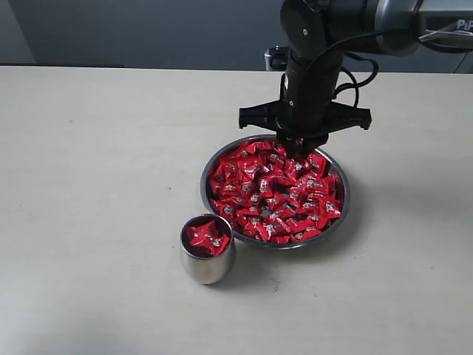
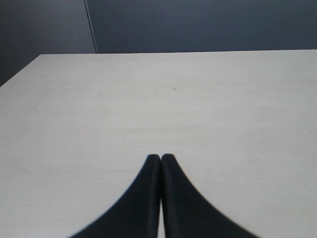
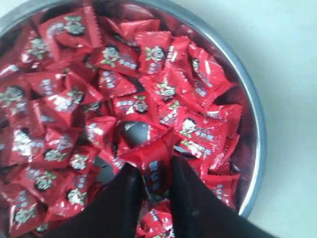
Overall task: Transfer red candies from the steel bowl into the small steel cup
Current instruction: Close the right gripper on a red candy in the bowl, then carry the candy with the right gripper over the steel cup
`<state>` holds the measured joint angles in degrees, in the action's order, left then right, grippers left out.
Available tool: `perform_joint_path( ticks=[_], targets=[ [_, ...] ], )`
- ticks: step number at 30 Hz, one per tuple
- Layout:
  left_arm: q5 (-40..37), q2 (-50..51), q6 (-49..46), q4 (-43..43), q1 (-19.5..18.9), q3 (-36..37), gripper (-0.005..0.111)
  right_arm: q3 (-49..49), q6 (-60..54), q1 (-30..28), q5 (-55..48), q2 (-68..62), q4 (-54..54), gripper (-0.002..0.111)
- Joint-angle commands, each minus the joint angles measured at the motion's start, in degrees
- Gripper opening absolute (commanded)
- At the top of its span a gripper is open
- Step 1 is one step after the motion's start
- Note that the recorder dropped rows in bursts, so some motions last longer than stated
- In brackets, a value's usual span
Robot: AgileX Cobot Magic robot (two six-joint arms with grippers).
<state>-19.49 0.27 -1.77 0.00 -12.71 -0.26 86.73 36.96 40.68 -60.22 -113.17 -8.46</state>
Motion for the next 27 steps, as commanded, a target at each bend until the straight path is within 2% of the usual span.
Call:
perform_joint_path(
  ticks=[1,10,19,27],
  targets=[
    [0.6,-0.3,0.1,-0.3,0.3,0.3,0.000,0.4,-2.9,2.7,1.8,2.4,0.2,-0.001],
    [0.6,-0.3,0.1,-0.3,0.3,0.3,0.000,0.4,-12.8,7.0,3.4,4.0,12.3,-0.001],
    [0.6,-0.3,0.1,-0.3,0.3,0.3,0.000,0.4,-13.2,14.1,3.3,4.7,12.6,-0.001],
    [0.6,-0.3,0.1,-0.3,0.3,0.3,0.000,0.4,-14.3,16.1,-2.4,5.6,13.1,-0.001]
  ],
)
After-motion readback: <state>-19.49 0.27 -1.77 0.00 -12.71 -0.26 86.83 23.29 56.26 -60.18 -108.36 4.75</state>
